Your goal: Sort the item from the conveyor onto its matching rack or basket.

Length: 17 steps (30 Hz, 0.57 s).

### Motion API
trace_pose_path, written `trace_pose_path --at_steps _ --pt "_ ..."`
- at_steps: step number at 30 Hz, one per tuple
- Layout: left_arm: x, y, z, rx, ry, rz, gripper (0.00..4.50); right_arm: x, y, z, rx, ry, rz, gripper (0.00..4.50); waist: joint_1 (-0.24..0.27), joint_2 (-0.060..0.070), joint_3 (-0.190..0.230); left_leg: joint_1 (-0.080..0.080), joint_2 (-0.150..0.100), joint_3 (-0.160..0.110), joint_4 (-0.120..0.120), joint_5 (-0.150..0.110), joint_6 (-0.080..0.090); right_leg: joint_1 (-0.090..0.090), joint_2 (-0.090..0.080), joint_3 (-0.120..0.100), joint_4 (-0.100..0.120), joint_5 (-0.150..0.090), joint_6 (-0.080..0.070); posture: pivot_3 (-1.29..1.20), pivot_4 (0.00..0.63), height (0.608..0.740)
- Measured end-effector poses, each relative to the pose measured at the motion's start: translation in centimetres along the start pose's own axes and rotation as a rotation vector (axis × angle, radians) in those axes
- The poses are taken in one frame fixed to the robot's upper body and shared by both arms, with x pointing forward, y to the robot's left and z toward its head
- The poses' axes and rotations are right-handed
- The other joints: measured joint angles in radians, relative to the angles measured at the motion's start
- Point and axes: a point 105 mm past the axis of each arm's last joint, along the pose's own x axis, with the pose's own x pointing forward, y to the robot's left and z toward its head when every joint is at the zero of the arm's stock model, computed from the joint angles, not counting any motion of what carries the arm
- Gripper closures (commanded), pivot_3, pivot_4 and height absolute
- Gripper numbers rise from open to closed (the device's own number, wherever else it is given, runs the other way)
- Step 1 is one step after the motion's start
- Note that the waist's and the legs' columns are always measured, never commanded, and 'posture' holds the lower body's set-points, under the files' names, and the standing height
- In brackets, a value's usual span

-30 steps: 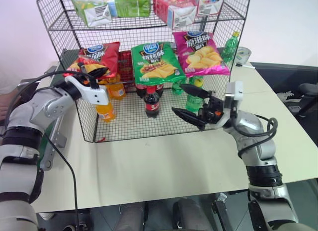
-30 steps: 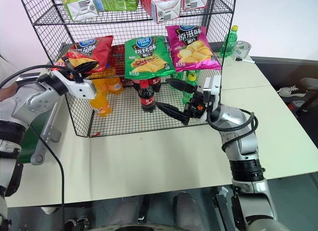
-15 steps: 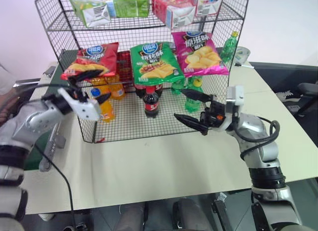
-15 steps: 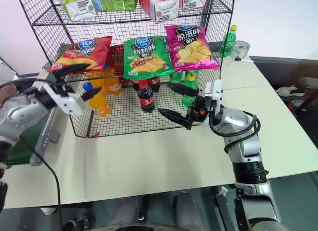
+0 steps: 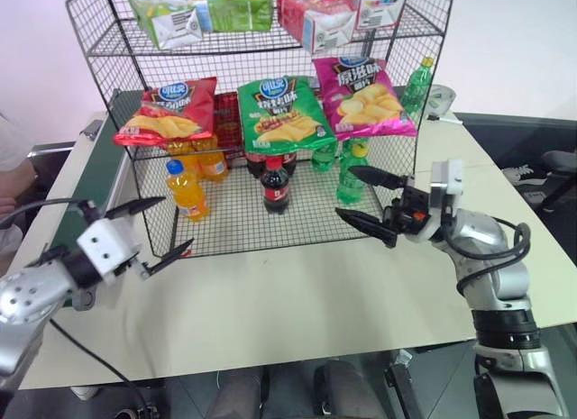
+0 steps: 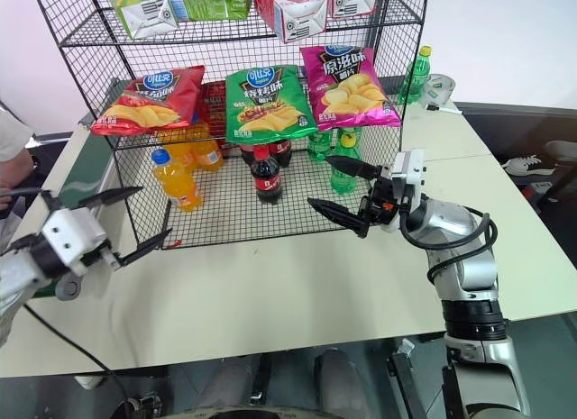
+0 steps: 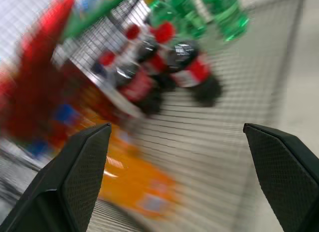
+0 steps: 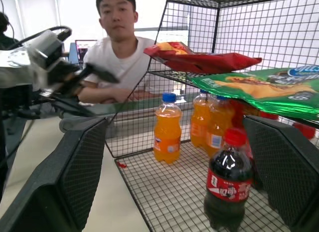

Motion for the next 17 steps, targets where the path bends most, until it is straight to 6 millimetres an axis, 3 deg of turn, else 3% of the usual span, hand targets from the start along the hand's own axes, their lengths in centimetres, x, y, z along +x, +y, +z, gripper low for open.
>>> trace_pose_path --at_steps 4,9,17 --pt "-1.8 0.1 -1.3 -0.181 0.06 0.07 0.07 -1.9 0.8 -0.5 -0.031 0.097 0.024 0.0 0.007 0.002 0.001 0.0 0.0 0.0 0.001 0.0 0.0 0.002 0.0 -0.001 -0.002 0.0 0.0 0.0 0.15 0.74" --pt "-3.3 -0.5 -2.4 -0.12 0.103 0.092 0.07 -4.6 1.9 -1.3 -0.051 0.226 0.069 0.0 0.003 0.002 0.001 0.0 0.0 0.001 0.0 -0.001 0.001 0.003 0.0 -0.001 -0.005 0.0 0.0 0.0 0.15 0.74" --pt "-4.7 -0.3 -4.3 -0.127 0.136 0.132 0.07 -7.0 1.4 -2.4 -0.05 0.289 0.024 0.0 0.006 0.002 0.001 0.001 0.0 0.001 0.0 -0.001 0.001 0.004 -0.001 -0.001 -0.005 0.0 0.0 0.0 0.15 0.74"
